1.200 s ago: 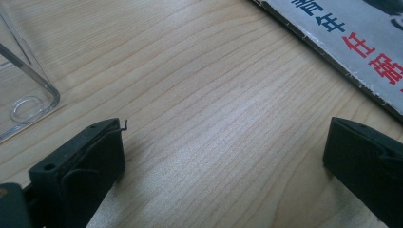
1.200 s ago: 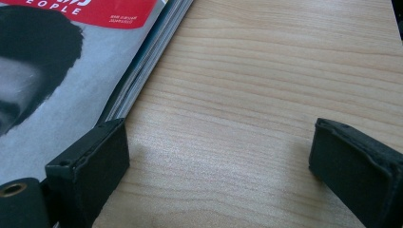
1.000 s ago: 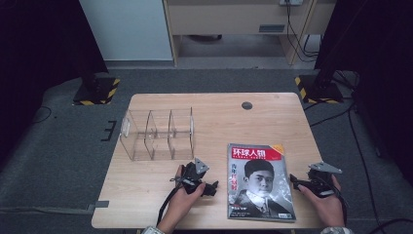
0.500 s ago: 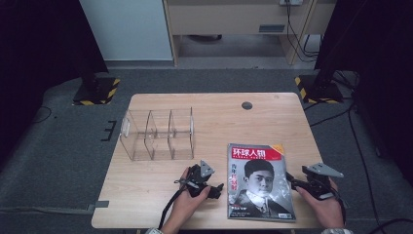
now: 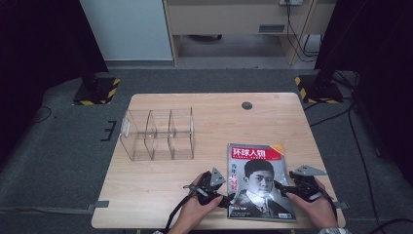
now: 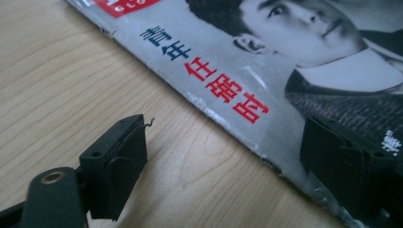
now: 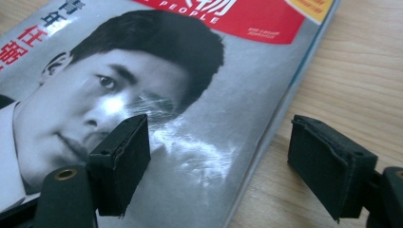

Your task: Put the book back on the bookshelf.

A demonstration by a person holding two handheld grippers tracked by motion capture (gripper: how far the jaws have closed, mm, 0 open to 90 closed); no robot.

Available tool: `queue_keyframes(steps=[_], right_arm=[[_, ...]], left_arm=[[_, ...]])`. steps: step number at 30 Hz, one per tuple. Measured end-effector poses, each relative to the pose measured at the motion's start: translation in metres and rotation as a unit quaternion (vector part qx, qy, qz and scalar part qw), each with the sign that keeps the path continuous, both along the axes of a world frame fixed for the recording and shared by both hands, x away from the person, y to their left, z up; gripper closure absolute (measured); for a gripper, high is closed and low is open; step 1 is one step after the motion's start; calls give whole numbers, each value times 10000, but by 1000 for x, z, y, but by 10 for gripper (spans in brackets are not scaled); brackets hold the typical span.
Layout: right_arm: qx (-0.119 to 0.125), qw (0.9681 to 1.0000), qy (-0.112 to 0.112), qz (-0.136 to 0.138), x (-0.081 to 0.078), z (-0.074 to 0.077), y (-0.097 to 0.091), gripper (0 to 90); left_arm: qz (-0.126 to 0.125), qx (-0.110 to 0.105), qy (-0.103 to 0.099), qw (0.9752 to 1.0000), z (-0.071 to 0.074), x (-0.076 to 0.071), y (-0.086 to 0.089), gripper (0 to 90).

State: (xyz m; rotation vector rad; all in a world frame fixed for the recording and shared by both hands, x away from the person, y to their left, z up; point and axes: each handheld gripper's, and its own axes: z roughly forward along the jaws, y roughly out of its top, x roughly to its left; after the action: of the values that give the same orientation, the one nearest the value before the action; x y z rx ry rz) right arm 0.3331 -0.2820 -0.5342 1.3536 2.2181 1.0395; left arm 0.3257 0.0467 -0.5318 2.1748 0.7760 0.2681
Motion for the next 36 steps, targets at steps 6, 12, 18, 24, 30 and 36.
queue_keyframes(steps=[6, 12, 18, 24, 30, 36], right_arm=[[3, 10000, -29, 53, 0, -1, 2, 216], [17, 10000, -65, 31, 2, -2, 7, 199], [114, 9999, -49, 1, 4, -1, 5, 215], [446, 9987, -246, 18, 4, 7, 5, 268], [994, 9935, -548, 103, 1, 15, 3, 430], [1012, 9932, -528, 228, 0, 17, 4, 461]], left_arm=[[-207, -170, 33, 9996, -1, -6, -10, 150], [-318, -53, 21, 9995, -3, -9, -18, 144], [-345, 110, 3, 9993, -3, -12, -26, 135], [-305, 134, -2, 9994, -3, -13, -27, 131], [-341, 150, -11, 9993, -3, -12, -27, 127], [-330, 148, 0, 9993, -3, -12, -27, 126]])
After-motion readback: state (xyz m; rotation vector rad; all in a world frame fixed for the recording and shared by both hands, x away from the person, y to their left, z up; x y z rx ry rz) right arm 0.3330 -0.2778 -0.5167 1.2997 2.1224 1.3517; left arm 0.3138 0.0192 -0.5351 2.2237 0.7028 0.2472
